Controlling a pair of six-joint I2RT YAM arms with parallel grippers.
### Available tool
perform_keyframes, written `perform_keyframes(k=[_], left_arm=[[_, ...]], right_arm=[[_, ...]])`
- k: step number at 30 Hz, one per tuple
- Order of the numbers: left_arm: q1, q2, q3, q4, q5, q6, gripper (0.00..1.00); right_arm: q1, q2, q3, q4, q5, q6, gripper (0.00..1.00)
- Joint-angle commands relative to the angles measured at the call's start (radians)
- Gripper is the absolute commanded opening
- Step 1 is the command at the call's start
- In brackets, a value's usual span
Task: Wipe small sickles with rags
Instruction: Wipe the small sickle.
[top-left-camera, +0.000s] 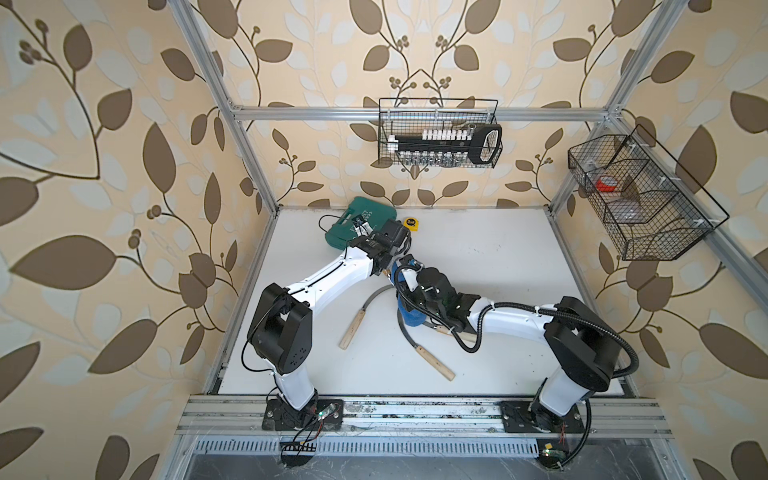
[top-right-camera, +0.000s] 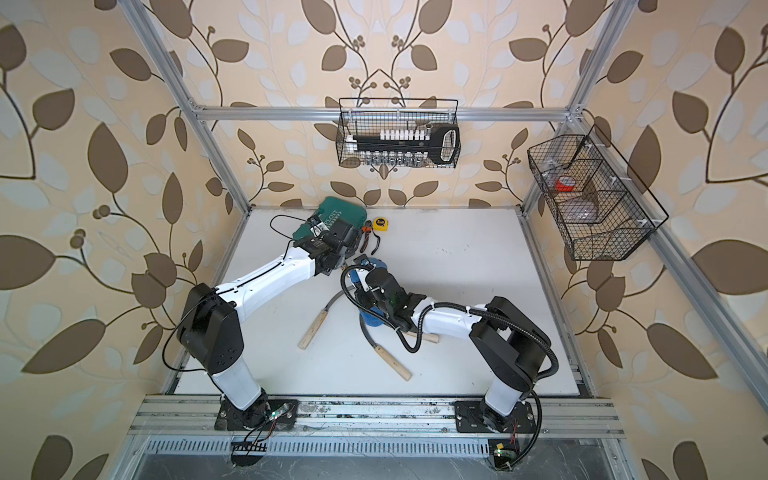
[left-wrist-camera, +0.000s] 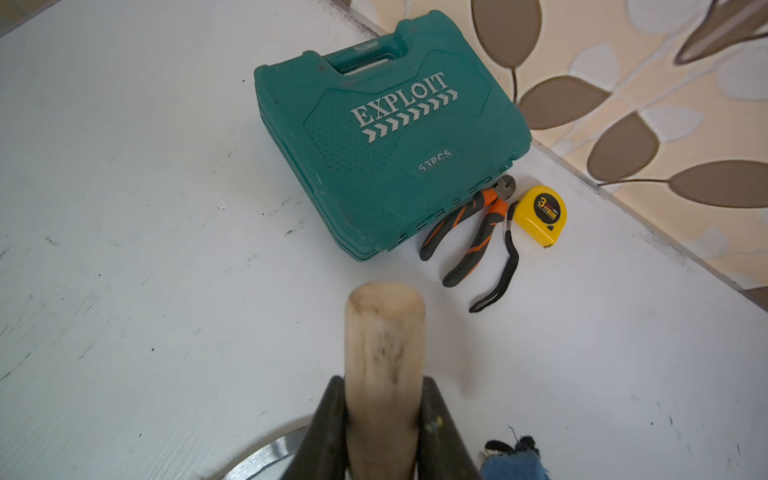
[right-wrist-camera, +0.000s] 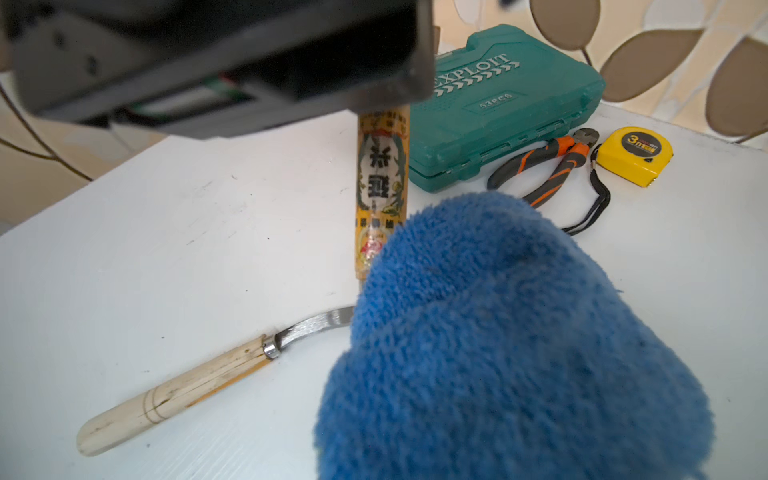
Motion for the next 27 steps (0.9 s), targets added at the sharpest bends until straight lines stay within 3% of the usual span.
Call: perform_keyframes(k=[1, 14, 27], left_arm=[[0.005, -0.040, 0.039, 0.038, -0.008, -0.017, 0.00], [0.010, -0.071, 0.014, 0.131, -0.027, 0.023, 0.00], [0.033, -0.081, 0.030, 0.115, -0.047, 0.029, 0.00]], right_arm=[[0.017, 0.054, 0.024, -0.080, 0.060, -0.038, 0.00], [0.005, 0.058, -0.040, -0.062, 0.205, -0.034, 0.00], [-0.130, 0.023, -0.149, -0.011, 0.216, 0.082, 0.00]])
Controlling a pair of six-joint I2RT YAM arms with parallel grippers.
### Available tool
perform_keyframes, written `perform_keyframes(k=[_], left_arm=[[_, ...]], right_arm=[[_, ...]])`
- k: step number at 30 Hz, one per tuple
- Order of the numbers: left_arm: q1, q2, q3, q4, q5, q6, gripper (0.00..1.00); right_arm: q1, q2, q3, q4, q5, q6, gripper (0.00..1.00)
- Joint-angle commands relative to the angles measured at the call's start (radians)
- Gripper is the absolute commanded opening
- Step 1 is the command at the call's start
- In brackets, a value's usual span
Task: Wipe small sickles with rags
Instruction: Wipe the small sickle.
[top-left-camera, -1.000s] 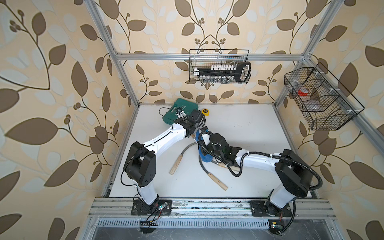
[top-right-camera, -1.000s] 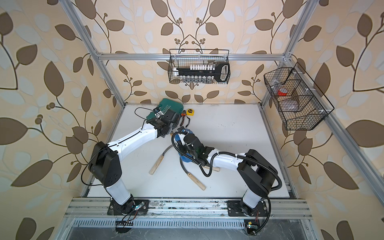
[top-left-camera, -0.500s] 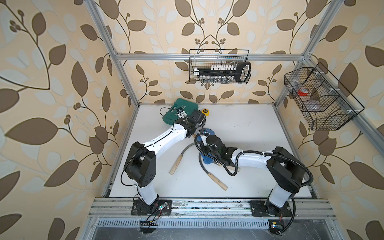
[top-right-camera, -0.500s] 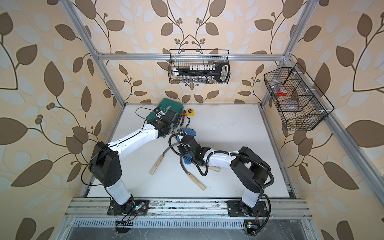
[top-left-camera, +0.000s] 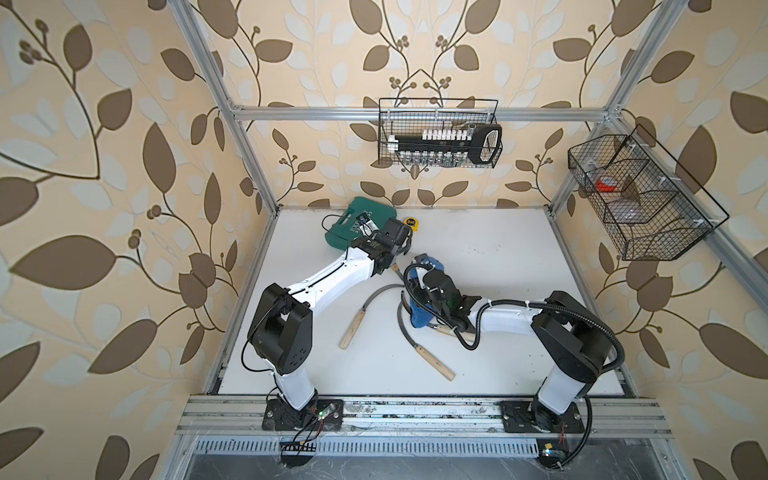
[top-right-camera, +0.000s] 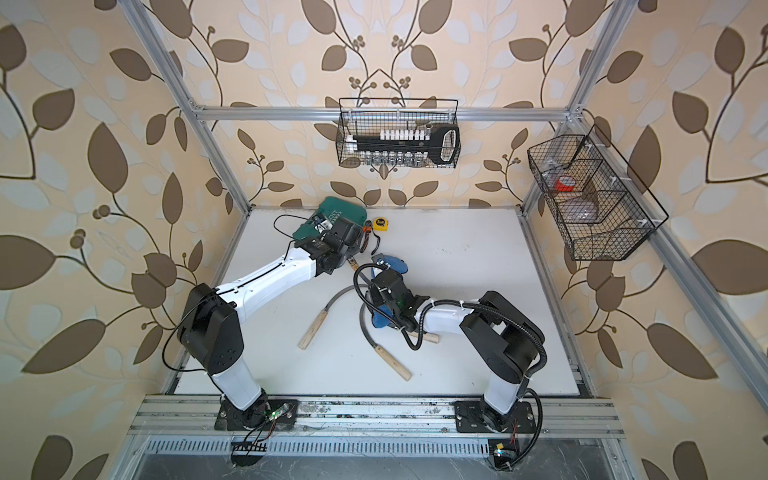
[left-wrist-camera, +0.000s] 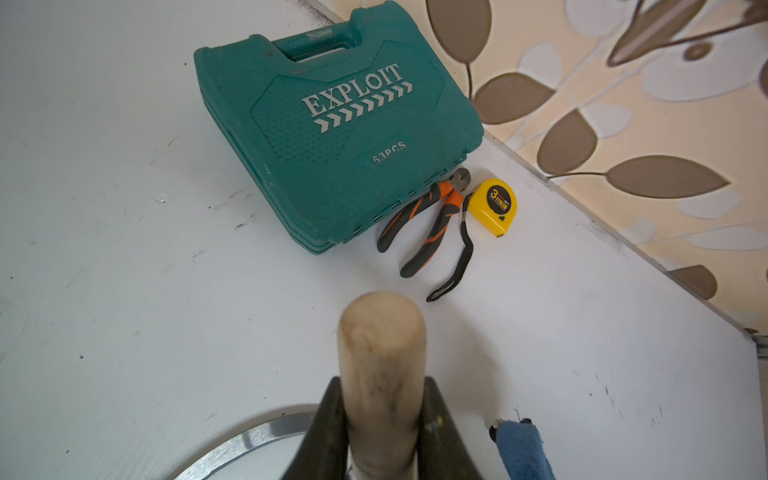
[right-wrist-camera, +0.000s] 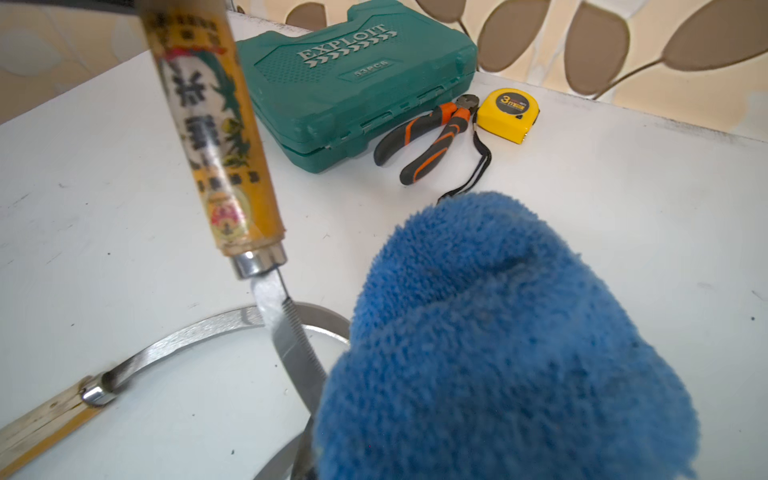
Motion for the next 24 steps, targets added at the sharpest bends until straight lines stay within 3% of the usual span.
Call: perform_keyframes(k=[1, 5, 15, 24], left_arm=[[0.034, -0.082, 0.030, 0.024, -0.097, 0.016, 0.00], [0.034, -0.082, 0.027, 0.031, -0.085, 0.019, 0.00], [0.034, -0.062, 0.025, 0.042, -0.053, 0.001, 0.00], [0.034, -0.079, 0.009, 0.044, -0.046, -0.001, 0.00]], right_arm=[[-0.041, -0.014, -0.054, -0.102, 0.038, 0.034, 0.00], [-0.025, -0.033, -0.036, -0.117, 0.007, 0.028, 0.00], [0.166, -0.023, 0.140, -0.198, 0.022, 0.008, 0.00], [0.184, 0.048, 0.233, -0.226, -0.034, -0.006, 0.00]])
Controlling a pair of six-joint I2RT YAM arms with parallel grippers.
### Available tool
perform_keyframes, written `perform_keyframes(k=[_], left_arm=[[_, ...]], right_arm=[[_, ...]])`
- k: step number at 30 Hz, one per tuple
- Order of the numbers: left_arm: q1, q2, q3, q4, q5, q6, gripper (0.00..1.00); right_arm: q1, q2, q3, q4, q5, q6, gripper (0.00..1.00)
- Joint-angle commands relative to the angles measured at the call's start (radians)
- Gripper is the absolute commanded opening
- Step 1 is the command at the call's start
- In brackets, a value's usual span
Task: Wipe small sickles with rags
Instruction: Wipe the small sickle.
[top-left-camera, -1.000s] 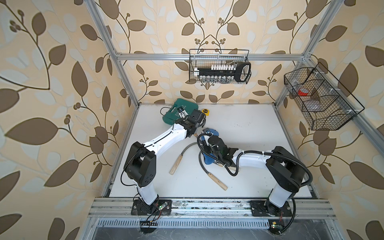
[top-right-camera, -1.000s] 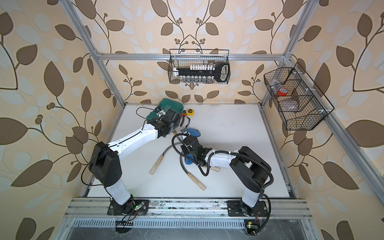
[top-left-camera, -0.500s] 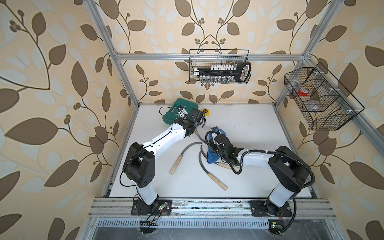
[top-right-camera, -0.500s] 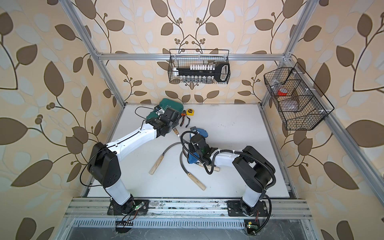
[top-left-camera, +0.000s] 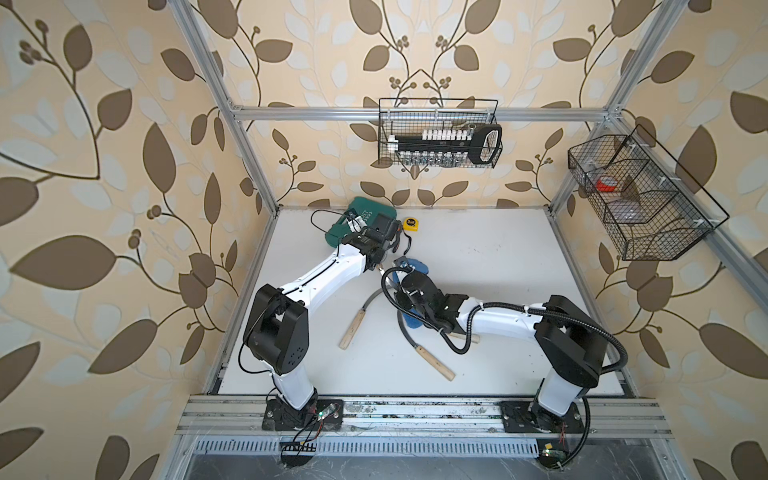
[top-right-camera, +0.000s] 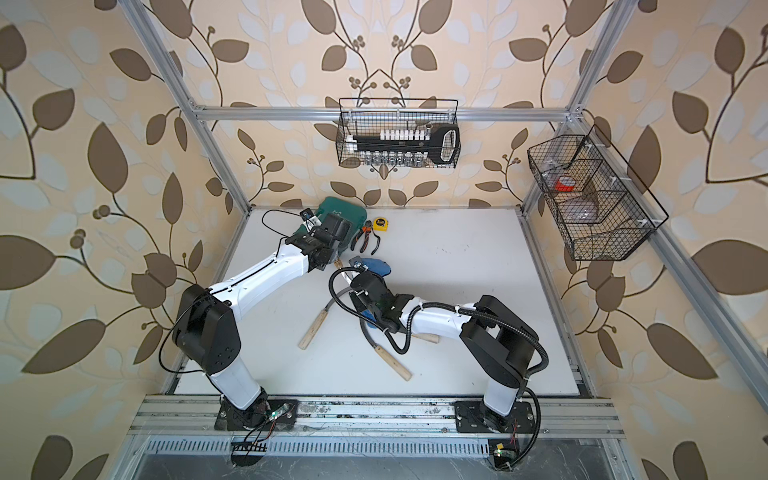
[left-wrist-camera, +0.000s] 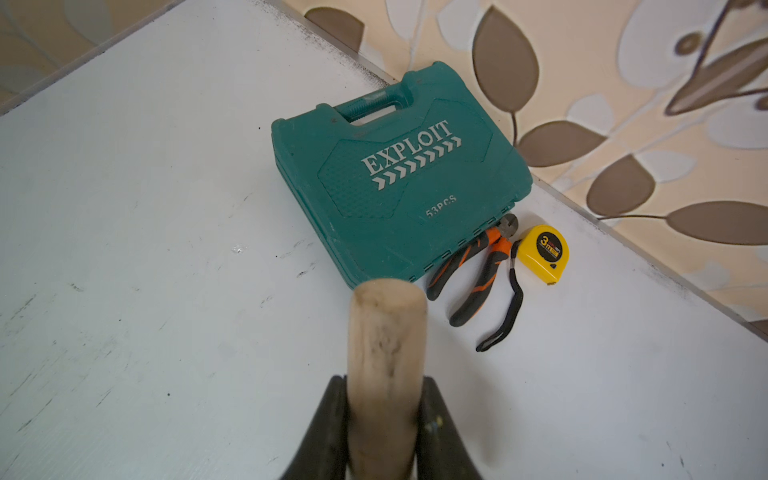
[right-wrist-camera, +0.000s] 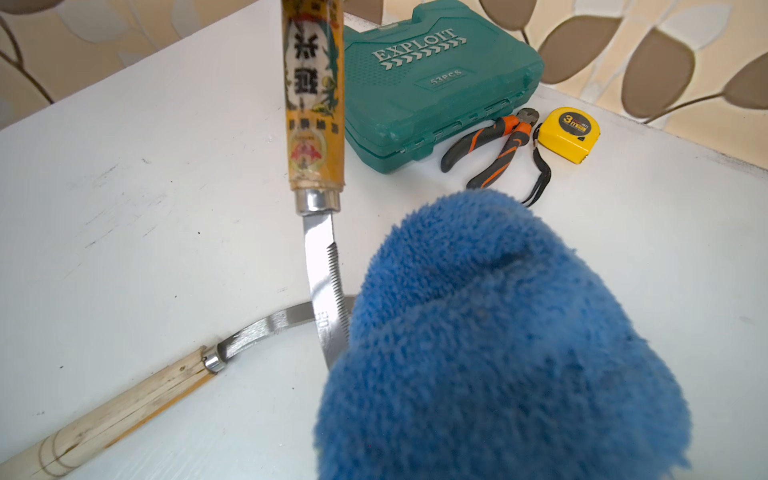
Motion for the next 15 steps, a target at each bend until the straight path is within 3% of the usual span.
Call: perform_keyframes(k=[1, 4, 9, 15], left_arm=[[-0.016, -0.067, 0.007, 0.090, 0.018, -0.067, 0.00], [-0.015, -0.075, 0.000, 0.084, -0.012, -0.064, 0.00], [-0.008, -0.079, -0.025, 0.080, -0.118, -0.058, 0.00], [0.001, -0.044, -0.024, 0.134, -0.126, -0.031, 0.00]], right_arm=[[0.024, 0.022, 0.036, 0.014, -0.078, -0.004, 0.00], [0.005, 0.001, 0.011, 0.021, -0.071, 0.008, 0.00], [-0.148, -0.135, -0.151, 0.089, -0.175, 0.099, 0.00], [-0.233, -0.323, -0.269, 0.118, -0.222, 0.123, 0.00]])
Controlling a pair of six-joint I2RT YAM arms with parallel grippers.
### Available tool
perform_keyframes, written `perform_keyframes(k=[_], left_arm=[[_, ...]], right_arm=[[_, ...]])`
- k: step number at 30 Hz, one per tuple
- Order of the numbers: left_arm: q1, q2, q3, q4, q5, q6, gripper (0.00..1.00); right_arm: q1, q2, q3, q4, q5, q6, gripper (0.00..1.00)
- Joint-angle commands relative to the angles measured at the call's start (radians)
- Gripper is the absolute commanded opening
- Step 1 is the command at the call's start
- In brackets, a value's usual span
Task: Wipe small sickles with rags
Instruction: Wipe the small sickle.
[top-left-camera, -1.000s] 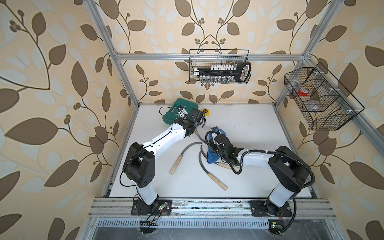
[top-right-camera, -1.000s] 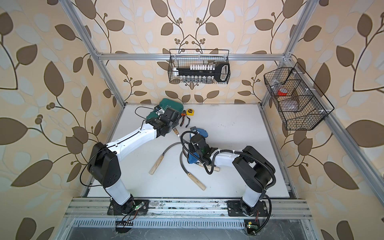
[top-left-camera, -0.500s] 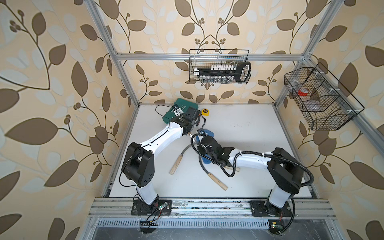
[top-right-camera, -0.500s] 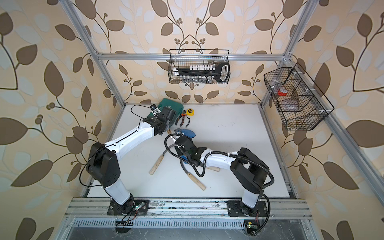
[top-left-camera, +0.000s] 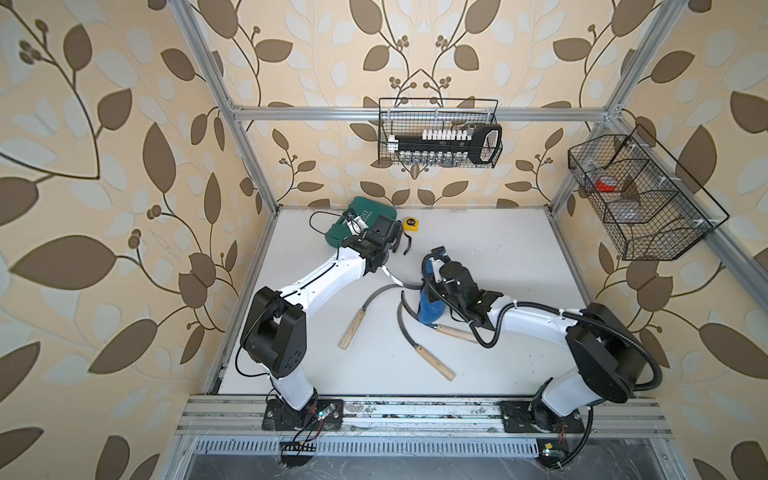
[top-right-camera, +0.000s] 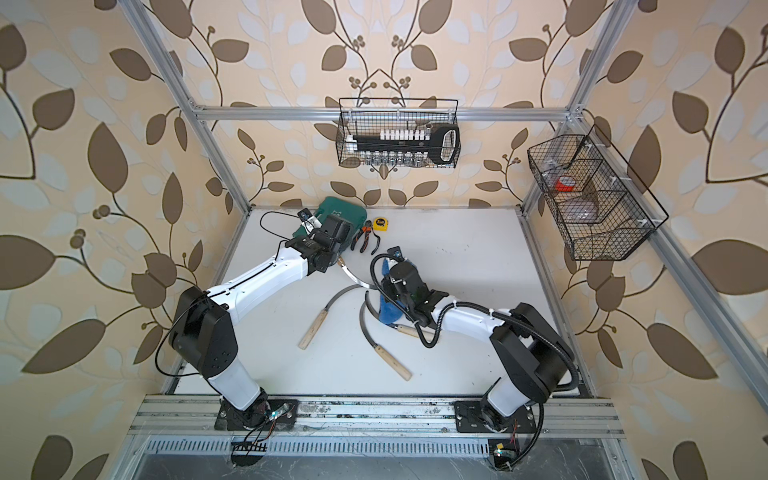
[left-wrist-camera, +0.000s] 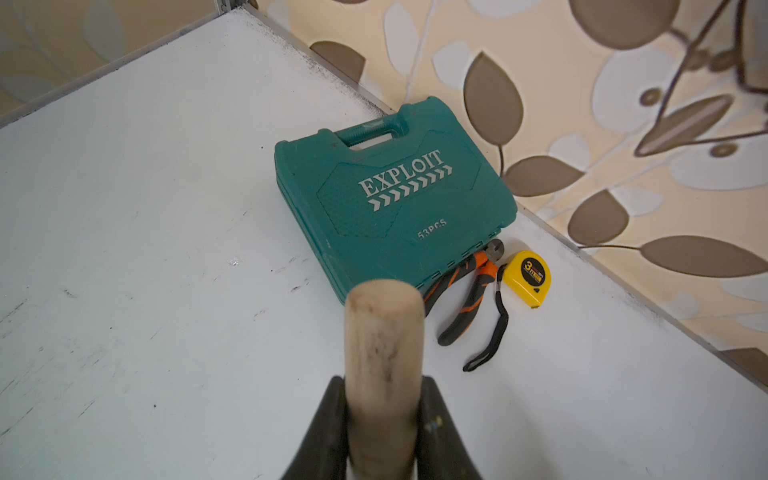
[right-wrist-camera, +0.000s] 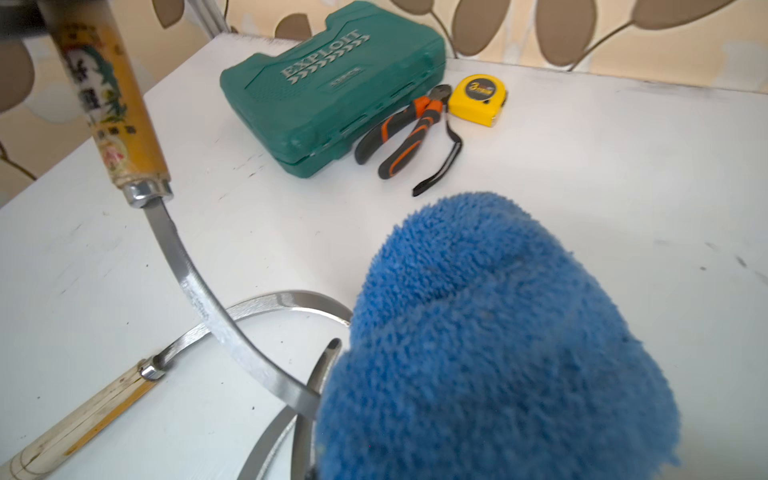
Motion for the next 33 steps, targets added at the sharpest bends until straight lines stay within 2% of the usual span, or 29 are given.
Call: perform_keyframes(k=[1, 6, 10, 12, 16, 21, 29, 33], left_arm=[[0.004, -0.016, 0.017, 0.056, -0.053, 0.003, 0.00], [0.003, -0.018, 0.032, 0.073, -0.042, 0.012, 0.00], [0.004, -0.043, 0.017, 0.113, -0.020, 0.019, 0.00], [0.005, -0.055, 0.008, 0.134, 0.001, 0.012, 0.00], [0.004, -0.071, -0.010, 0.173, 0.041, 0.003, 0.00], [0.004, -0.083, -0.025, 0.203, 0.059, 0.011, 0.00], [0.003, -0.129, -0.081, 0.227, 0.128, 0.001, 0.00], [0.003, -0.151, -0.092, 0.231, 0.117, 0.031, 0.00]], right_arm=[[0.001, -0.099, -0.037, 0.040, -0.055, 0.032, 0.00], [-0.050, -0.194, -0.066, -0.044, -0.050, 0.064, 0.00], [-0.052, -0.207, -0.089, -0.075, -0.195, 0.133, 0.00], [-0.045, -0.182, -0.091, -0.049, -0.307, 0.176, 0.00], [-0.020, -0.122, -0.067, 0.004, -0.436, 0.238, 0.00], [0.053, -0.044, 0.007, 0.031, -0.458, 0.222, 0.00], [0.056, 0.126, 0.171, 0.078, -0.534, 0.197, 0.00], [0.049, 0.160, 0.212, 0.097, -0.566, 0.169, 0.00]])
